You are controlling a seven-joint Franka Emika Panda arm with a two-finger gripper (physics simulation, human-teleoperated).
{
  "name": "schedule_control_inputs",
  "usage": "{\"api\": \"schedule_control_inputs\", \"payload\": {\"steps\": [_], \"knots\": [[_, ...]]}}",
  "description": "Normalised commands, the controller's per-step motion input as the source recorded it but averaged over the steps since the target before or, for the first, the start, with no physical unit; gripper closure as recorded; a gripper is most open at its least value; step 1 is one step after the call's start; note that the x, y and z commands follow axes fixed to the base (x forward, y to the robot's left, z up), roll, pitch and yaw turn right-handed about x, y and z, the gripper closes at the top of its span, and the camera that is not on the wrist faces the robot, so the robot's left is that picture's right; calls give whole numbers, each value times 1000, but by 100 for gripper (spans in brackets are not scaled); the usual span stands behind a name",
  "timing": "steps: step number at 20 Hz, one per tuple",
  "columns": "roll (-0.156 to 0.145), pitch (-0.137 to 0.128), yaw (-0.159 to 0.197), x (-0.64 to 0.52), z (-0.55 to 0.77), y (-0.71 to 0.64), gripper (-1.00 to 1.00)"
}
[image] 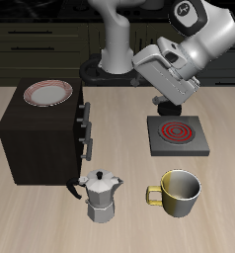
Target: Open the middle drawer of the wooden cabinet
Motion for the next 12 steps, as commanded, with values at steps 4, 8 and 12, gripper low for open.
{"api": "schedule_control_inputs", "payload": {"steps": [4, 8, 12], "knots": [[-68, 22, 17, 44, -233, -78, -100], [-53, -1, 11, 67, -158, 2, -100], [-45, 18, 13, 46, -218, 7, -100]]}}
